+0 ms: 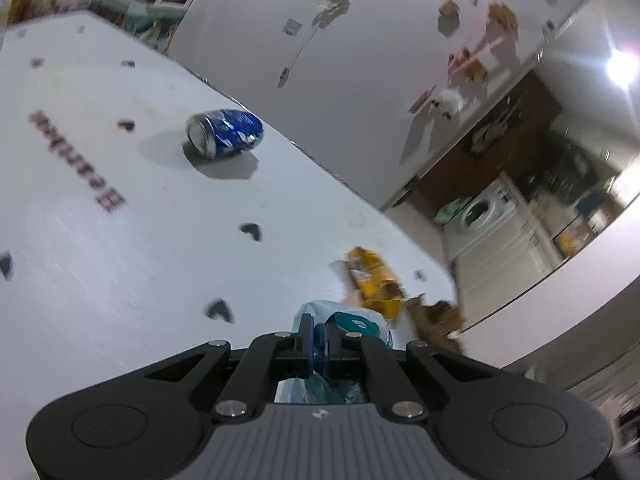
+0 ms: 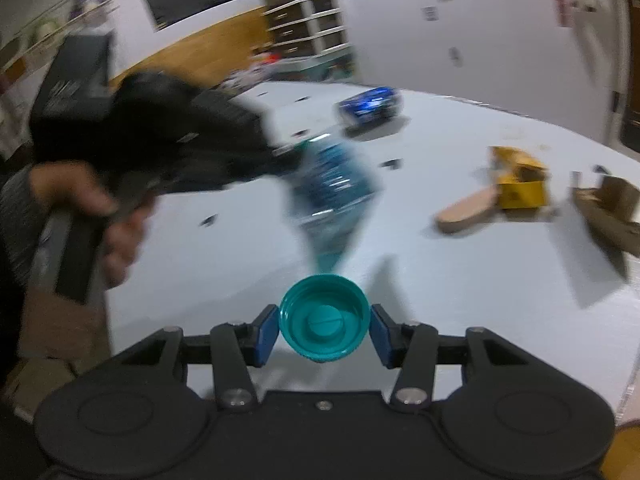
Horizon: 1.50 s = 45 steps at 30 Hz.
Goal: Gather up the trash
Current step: 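Carry the crumpled bottle and teal cap with both tools over the trash bin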
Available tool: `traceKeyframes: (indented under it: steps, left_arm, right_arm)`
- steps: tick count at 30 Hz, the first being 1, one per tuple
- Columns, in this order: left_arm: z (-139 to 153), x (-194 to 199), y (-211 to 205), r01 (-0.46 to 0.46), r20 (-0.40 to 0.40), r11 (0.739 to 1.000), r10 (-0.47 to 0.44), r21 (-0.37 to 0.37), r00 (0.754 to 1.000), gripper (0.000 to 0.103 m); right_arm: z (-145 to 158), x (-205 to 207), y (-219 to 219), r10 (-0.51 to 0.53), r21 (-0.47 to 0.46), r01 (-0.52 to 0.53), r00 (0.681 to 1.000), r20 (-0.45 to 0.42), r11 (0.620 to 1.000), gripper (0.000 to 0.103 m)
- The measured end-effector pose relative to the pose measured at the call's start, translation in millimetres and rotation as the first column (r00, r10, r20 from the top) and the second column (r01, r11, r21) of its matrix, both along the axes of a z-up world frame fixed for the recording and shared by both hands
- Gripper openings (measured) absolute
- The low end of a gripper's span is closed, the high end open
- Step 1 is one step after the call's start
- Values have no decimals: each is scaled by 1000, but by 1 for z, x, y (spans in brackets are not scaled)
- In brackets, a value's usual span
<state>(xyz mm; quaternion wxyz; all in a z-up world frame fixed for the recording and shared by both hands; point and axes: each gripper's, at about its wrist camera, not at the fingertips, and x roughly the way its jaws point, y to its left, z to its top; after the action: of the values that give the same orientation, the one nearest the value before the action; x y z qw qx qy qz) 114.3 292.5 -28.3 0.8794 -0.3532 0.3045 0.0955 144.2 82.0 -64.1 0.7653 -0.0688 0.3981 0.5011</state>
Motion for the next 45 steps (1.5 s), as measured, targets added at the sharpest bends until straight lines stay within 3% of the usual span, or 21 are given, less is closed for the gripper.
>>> traceKeyframes:
  steps: [3,7,14,21,29,38,45]
  left_arm:
    - [-1,-2,-10,18,15,999,-17,-44,1000,3]
    - [-4,-9,-21,52,6,995,-52,-84,999,3]
    - [-4,-21,-34,83,-12,993,-85,-81,996,1]
    - [-1,-33,-38,52,-16,997,-53,-52,998,0]
    - [12,-40,-39,-10,-18,999,10,42,1000,0]
    - [19,-37,-70,32,-103,971,-8,235,995,0]
    - [25,-29,-109,74,-131,949,-35,308,991,0]
  right_arm:
    - [2,-9,4,21,15,-21,1000,1,1000,50]
    - [7,-7,-5,-53,47,53,999,-1,997,50]
    - [5,5,-26,-165,53,166,986,-16,985,50]
    - [7,1,-34,-174,45,174,985,0,984,50]
    - [10,-2,-44,-168,43,168,986,16,985,50]
    - [21,4,-74,-194,48,192,980,50,980,50]
    - [33,22,-112,-241,56,238,969,62,970,50]
